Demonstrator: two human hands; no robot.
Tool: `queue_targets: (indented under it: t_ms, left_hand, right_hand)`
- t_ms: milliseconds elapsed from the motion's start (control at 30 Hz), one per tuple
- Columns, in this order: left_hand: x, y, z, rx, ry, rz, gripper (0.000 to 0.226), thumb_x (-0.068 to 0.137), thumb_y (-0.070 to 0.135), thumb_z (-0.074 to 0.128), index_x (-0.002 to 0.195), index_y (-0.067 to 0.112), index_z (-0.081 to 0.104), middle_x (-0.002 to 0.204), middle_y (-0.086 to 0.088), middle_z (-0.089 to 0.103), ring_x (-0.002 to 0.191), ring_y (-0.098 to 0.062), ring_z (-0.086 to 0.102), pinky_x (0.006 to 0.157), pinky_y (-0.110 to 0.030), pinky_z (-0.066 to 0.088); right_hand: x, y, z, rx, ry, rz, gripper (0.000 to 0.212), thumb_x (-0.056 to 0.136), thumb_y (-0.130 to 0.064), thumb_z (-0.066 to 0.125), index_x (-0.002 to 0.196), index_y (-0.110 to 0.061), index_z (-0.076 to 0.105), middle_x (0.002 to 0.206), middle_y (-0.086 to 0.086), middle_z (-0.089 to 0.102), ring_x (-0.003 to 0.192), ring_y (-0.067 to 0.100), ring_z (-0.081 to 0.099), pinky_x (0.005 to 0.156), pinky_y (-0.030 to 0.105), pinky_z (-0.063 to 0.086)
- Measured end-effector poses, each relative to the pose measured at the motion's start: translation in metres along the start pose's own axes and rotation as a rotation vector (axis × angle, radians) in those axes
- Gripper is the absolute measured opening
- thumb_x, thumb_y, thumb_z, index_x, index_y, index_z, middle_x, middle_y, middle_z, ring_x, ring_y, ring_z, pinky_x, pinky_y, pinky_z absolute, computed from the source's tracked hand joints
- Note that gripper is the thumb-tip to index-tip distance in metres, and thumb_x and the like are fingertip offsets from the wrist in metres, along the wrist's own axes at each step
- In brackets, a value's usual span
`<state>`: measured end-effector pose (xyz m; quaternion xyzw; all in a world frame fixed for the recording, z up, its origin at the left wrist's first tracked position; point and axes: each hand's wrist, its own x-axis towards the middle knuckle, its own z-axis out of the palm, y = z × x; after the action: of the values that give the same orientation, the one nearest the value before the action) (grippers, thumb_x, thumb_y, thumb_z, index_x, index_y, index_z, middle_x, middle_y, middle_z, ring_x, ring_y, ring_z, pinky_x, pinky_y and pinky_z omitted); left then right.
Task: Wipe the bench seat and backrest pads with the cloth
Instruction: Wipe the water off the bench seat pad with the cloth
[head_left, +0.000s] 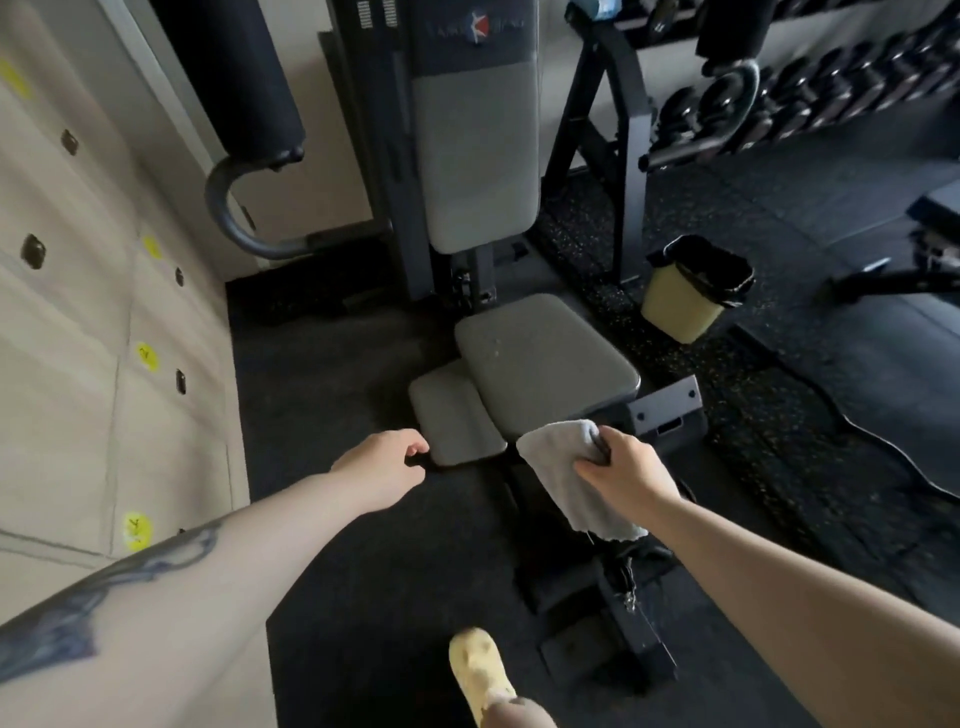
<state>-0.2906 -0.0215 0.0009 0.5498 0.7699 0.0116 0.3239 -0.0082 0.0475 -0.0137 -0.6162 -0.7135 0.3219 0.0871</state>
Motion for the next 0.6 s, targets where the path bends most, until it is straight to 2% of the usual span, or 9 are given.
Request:
queue_targets:
  t_ms: [133, 367, 467, 600]
  left_hand:
    - [0.023, -0.001, -0.002, 0.042, -0.032, 0.058, 0.036, 0.093, 0.029, 0.054, 0.129, 0.031, 0.051, 0.132, 0.008, 0.053, 0.117, -0.014, 0.052, 0.095, -0.035, 0.046]
    - [0.106, -0.013, -0.015, 0.116, -0.045, 0.075, 0.033, 0.092, 0.029, 0.052, 0.125, 0.034, 0.054, 0.13, 0.01, 0.054, 0.116, -0.011, 0.052, 0.085, -0.028, 0.041]
    - [0.151, -0.008, -0.016, 0.12, -0.08, 0.079, 0.031, 0.092, 0.029, 0.052, 0.122, 0.035, 0.056, 0.127, 0.011, 0.055, 0.113, -0.011, 0.053, 0.09, -0.032, 0.046]
    - [0.205, -0.005, -0.013, 0.086, -0.102, 0.112, 0.03, 0.093, 0.026, 0.05, 0.121, 0.033, 0.058, 0.124, 0.013, 0.056, 0.112, -0.01, 0.054, 0.091, -0.035, 0.049]
  right_hand:
    - [0.013, 0.0, 0.015, -0.013, 0.012, 0.043, 0.006, 0.087, -0.029, 0.059, 0.085, -0.025, 0.055, 0.071, -0.013, 0.056, 0.073, 0.016, 0.056, 0.061, 0.029, 0.04]
    - [0.07, -0.006, 0.051, 0.024, 0.041, 0.095, 0.01, 0.086, -0.029, 0.059, 0.084, -0.019, 0.058, 0.071, -0.008, 0.059, 0.071, 0.017, 0.058, 0.061, 0.031, 0.045]
    - [0.106, -0.008, 0.067, 0.071, 0.048, 0.159, 0.009, 0.085, -0.029, 0.059, 0.084, -0.021, 0.057, 0.07, -0.01, 0.058, 0.069, 0.015, 0.056, 0.059, 0.03, 0.041]
    - [0.151, -0.009, 0.093, 0.133, 0.04, 0.258, 0.005, 0.082, -0.027, 0.056, 0.079, -0.022, 0.057, 0.069, -0.007, 0.06, 0.07, 0.017, 0.058, 0.058, 0.031, 0.043]
